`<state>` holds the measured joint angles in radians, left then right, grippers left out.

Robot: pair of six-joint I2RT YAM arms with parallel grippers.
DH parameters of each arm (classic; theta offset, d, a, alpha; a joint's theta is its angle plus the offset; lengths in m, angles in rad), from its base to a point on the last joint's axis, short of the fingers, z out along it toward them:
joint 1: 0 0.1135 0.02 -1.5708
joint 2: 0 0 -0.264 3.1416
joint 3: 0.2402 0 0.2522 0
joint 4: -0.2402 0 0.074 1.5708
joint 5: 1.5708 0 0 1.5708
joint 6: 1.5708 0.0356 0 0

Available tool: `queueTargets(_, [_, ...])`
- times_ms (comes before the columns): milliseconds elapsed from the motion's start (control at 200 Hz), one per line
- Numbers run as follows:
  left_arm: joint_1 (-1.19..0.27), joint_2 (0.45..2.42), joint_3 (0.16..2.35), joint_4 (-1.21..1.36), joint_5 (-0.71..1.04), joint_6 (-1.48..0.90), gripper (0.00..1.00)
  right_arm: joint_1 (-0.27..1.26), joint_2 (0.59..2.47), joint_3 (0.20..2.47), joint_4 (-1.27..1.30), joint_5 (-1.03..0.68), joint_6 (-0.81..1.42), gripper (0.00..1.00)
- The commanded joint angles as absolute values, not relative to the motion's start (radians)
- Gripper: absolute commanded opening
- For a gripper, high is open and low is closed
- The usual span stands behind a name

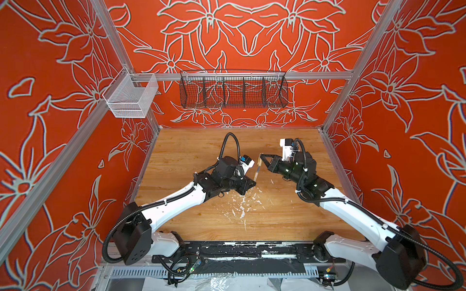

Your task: Insert the pens into the pen caps

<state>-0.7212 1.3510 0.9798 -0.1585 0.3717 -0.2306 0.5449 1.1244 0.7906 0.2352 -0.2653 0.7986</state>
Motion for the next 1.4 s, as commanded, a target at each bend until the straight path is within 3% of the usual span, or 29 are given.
queueTargets(0, [-0.723, 1.322, 1.019, -0.133, 0.358, -0.212, 0.00, 0.560, 1.120, 0.772, 0.231, -0.273, 0.819, 0.07])
queueTargets(355, [-0.722, 1.322, 1.029, -0.151, 0.357, -0.197, 0.00, 0.561, 1.134, 0.852, 0.093, -0.270, 0.738, 0.07])
queueTargets(791, [-0.721, 1.309, 1.048, -0.145, 0.319, -0.199, 0.00, 0.563, 1.104, 0.792, 0.202, -0.293, 0.772, 0.07])
queueTargets(1396, [-0.721, 1.306, 1.088, -0.175, 0.295, -0.153, 0.00, 0.567, 1.118, 0.839, 0.108, -0.375, 0.697, 0.11])
